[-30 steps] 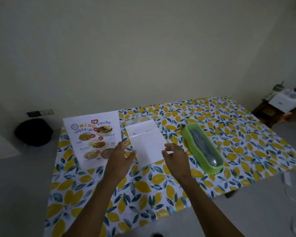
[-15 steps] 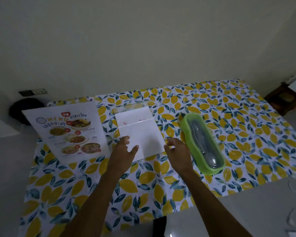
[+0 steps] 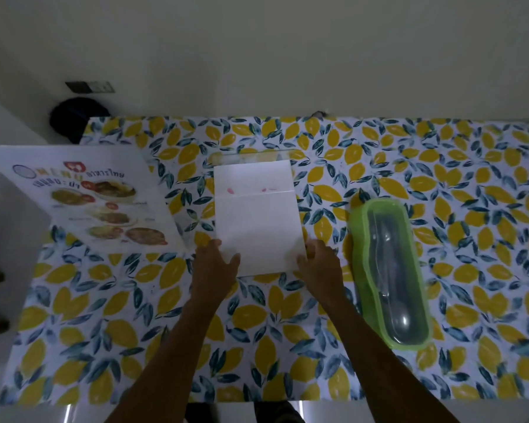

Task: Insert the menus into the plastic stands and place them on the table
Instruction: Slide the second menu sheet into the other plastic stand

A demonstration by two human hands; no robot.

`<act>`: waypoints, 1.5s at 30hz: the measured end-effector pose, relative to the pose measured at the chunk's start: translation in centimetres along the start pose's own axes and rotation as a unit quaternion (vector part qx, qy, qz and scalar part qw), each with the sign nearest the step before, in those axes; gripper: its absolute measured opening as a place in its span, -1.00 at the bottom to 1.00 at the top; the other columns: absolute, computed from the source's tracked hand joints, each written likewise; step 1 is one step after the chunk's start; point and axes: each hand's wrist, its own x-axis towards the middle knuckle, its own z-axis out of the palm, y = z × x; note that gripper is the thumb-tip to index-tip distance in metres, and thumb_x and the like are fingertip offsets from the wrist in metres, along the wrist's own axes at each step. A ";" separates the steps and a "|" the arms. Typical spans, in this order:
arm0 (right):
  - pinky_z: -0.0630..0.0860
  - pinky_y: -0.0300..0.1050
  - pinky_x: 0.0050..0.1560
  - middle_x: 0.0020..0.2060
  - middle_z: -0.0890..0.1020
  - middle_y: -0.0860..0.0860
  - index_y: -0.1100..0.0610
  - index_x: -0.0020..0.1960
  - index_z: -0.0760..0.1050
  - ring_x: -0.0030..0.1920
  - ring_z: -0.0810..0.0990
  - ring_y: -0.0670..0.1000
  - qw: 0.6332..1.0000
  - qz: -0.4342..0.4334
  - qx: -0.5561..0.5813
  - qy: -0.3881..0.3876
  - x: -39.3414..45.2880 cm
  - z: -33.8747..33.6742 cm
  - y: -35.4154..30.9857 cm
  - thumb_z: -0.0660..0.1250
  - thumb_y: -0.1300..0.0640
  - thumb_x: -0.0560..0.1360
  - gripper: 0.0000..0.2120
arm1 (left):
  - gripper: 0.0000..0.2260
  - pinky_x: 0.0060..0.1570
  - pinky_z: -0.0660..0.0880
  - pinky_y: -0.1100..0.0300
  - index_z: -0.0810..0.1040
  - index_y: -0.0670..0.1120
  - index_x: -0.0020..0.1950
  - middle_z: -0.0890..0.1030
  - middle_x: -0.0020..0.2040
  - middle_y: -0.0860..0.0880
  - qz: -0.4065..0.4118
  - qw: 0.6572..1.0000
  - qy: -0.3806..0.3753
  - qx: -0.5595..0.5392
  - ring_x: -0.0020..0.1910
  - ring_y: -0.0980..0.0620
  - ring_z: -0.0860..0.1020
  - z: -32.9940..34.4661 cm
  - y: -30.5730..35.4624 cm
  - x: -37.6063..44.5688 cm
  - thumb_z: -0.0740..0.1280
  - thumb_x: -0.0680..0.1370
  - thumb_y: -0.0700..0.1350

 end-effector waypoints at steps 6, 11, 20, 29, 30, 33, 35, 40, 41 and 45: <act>0.55 0.05 0.03 0.08 0.62 0.14 0.20 0.25 0.47 0.09 0.59 0.19 1.000 0.007 0.023 0.007 -0.4 0.4 -0.2 0.35 0.11 0.48 -0.63 | -0.50 0.20 0.40 0.00 0.41 -0.12 0.39 0.49 0.29 -0.21 -0.023 0.999 0.005 -0.023 0.27 -0.18 0.46 0.6 0.4 -0.3 0.42 0.52 0.05; 0.53 0.00 -0.01 0.04 0.62 0.07 0.13 0.25 0.48 0.01 0.58 0.12 0.997 0.029 0.065 -0.001 -1.8 -0.5 -0.4 0.33 0.13 0.50 -0.67 | -0.50 0.11 0.44 0.05 0.41 -0.14 0.36 0.53 0.28 -0.22 -0.023 0.998 0.008 -0.059 0.25 -0.20 0.51 -0.2 -0.2 -1.1 0.46 0.51 0.01; 0.53 -0.07 -0.04 0.01 0.69 0.03 0.09 0.16 0.55 -0.02 0.63 0.07 0.986 0.033 0.134 0.093 -9.0 -2.8 -0.6 0.34 0.14 0.48 -0.75 | -0.55 -0.09 0.54 0.03 0.43 -0.11 0.27 0.57 0.16 -0.17 0.021 0.995 0.036 -0.087 0.02 -0.20 0.59 -4.1 -1.0 -6.6 0.44 0.50 0.08; 0.54 -0.06 -0.01 0.00 0.69 0.05 0.09 0.14 0.57 -0.02 0.65 0.05 0.969 -0.025 0.179 0.170 -21.7 -3.6 -0.5 0.40 0.10 0.50 -0.78 | -0.51 -0.16 0.41 0.17 0.46 -0.07 0.28 0.61 0.20 -0.11 0.089 0.984 0.052 -0.147 0.04 -0.11 0.61 -8.4 -3.4 -16.3 0.45 0.48 0.17; 0.51 -0.09 -0.02 0.01 0.69 0.05 0.09 0.14 0.57 -0.03 0.64 0.04 0.967 -0.029 0.182 0.176 -22.9 -3.7 -0.5 0.41 0.10 0.50 -0.78 | -0.49 -0.19 0.41 0.18 0.46 -0.07 0.29 0.61 0.19 -0.11 0.095 0.983 0.056 -0.150 0.00 -0.10 0.61 -8.8 -3.5 -17.3 0.45 0.47 0.18; 0.43 -0.14 -0.02 0.08 0.66 0.05 0.12 0.20 0.56 -0.05 0.59 0.00 0.962 -0.033 0.201 0.184 -25.7 -3.8 -0.7 0.43 0.09 0.51 -0.72 | -0.47 -0.32 0.40 0.21 0.43 -0.06 0.32 0.61 0.20 -0.12 0.098 0.980 0.047 -0.164 -0.12 -0.03 0.55 -9.7 -4.0 -19.6 0.45 0.47 0.18; 0.41 -0.15 -0.02 0.11 0.64 0.04 0.11 0.22 0.54 -0.04 0.60 0.01 0.956 -0.036 0.222 0.187 -27.0 -4.0 -1.0 0.44 0.08 0.50 -0.69 | -0.47 -0.28 0.41 0.22 0.41 -0.03 0.32 0.57 0.26 -0.13 0.104 0.978 0.042 -0.173 -0.03 -0.05 0.56 -10.4 -4.0 -20.7 0.44 0.48 0.20; 0.43 -0.17 -0.03 0.12 0.63 0.02 0.10 0.25 0.53 -0.04 0.59 -0.04 0.945 -0.062 0.252 0.199 -27.9 -5.2 -2.6 0.45 0.08 0.51 -0.67 | -0.40 -0.13 0.44 0.09 0.35 0.00 0.38 0.56 0.24 -0.16 0.120 0.973 0.030 -0.195 0.04 -0.12 0.60 -12.2 -2.9 -21.1 0.42 0.47 0.25; 0.44 -0.18 -0.03 0.12 0.63 0.02 0.10 0.25 0.52 -0.05 0.58 -0.06 0.944 -0.068 0.252 0.201 -27.6 -5.5 -3.0 0.44 0.08 0.51 -0.67 | -0.39 -0.14 0.47 0.06 0.34 0.00 0.39 0.59 0.17 -0.16 0.123 0.972 0.027 -0.201 -0.01 -0.11 0.61 -12.6 -2.6 -20.9 0.43 0.46 0.25; 0.51 -0.08 0.04 0.10 0.65 0.04 0.11 0.25 0.53 -0.02 0.57 -0.03 0.948 -0.085 0.212 0.220 -25.6 -6.7 -4.5 0.38 0.06 0.55 -0.71 | -0.43 -0.18 0.48 0.05 0.35 0.00 0.34 0.58 -0.09 -0.04 0.131 0.972 0.033 -0.190 -0.12 -0.08 0.60 -13.9 -1.1 -19.7 0.44 0.47 0.22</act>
